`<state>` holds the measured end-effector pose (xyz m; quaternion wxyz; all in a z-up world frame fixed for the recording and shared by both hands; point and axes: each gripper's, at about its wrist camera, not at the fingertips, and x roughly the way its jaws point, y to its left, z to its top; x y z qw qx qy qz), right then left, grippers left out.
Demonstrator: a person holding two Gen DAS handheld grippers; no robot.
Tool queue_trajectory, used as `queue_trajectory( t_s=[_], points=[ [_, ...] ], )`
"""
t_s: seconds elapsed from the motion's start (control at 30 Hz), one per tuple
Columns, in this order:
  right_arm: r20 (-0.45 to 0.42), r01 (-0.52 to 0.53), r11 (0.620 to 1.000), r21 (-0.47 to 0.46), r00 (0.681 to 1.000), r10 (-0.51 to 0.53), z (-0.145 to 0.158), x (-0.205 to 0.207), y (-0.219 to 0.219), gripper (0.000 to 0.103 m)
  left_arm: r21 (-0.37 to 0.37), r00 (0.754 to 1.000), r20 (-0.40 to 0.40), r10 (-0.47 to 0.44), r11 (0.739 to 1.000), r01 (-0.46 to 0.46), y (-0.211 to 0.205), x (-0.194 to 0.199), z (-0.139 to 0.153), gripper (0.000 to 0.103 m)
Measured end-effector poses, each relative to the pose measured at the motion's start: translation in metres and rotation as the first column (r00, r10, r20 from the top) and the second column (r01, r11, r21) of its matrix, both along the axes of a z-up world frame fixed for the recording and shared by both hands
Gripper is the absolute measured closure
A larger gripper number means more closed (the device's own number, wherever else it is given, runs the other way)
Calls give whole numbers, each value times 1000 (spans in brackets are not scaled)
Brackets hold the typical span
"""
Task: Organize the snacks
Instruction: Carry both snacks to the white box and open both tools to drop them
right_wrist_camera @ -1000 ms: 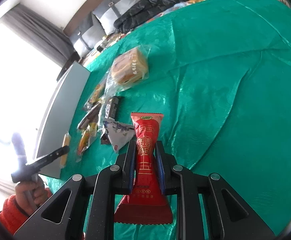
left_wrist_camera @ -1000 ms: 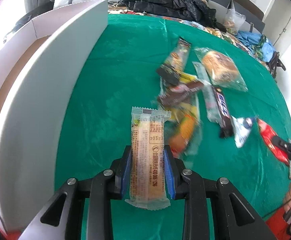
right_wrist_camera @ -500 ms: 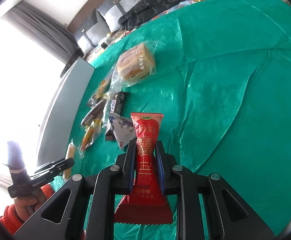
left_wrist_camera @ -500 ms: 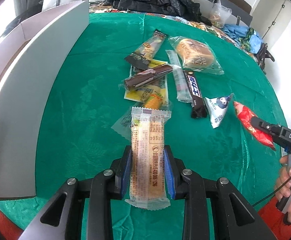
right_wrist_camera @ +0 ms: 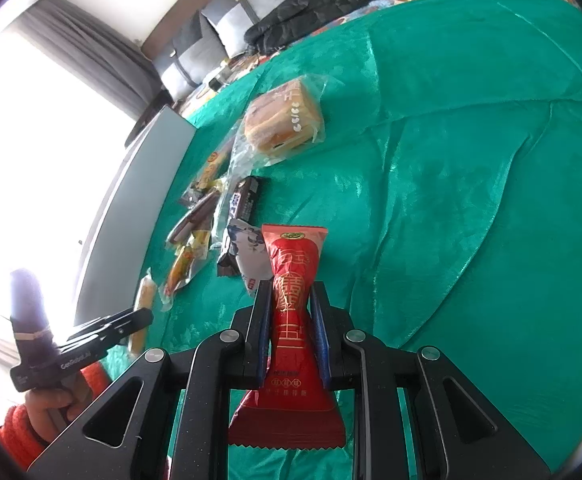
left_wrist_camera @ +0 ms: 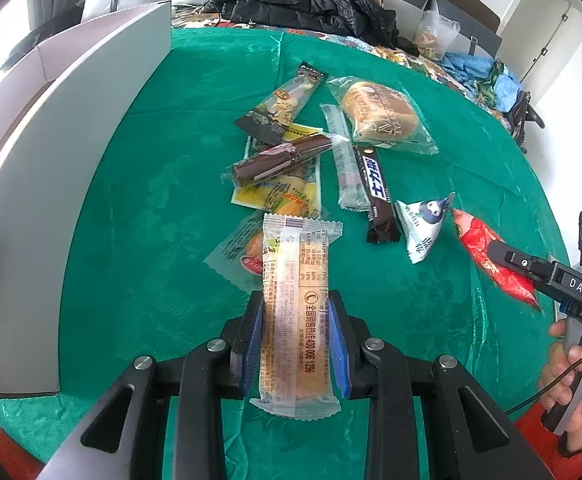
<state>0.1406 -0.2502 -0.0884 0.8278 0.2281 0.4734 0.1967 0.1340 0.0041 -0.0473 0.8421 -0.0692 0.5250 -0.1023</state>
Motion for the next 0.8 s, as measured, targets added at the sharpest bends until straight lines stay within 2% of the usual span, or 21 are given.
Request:
queue_trajectory(
  t_s=[0.27,0.4,0.53,0.67,0.8],
  points=[
    [6,20,1000,-15,1000,-20,-3,-2,-3,83,-52,1000,29,-6,999,8,3,-5,18,73],
    [8,61,998,-4,998,-60,-4,-9,-11,83,-92,997,81,15,996,-8,27,-14,45,73],
    [-20,121,991,62,993,-120,-4,-25,-19,83,-115,987,148,58,992,-41,74,-24,79,73],
    [11,130,991,42,991,-131,21,-34,2,83,-116,973,190,130,987,-109,134,-29,101,73],
    [95,17,1000,17,995,-19,76,-27,65,83,-136,952,210,225,970,-199,204,-29,113,73]
  ],
)
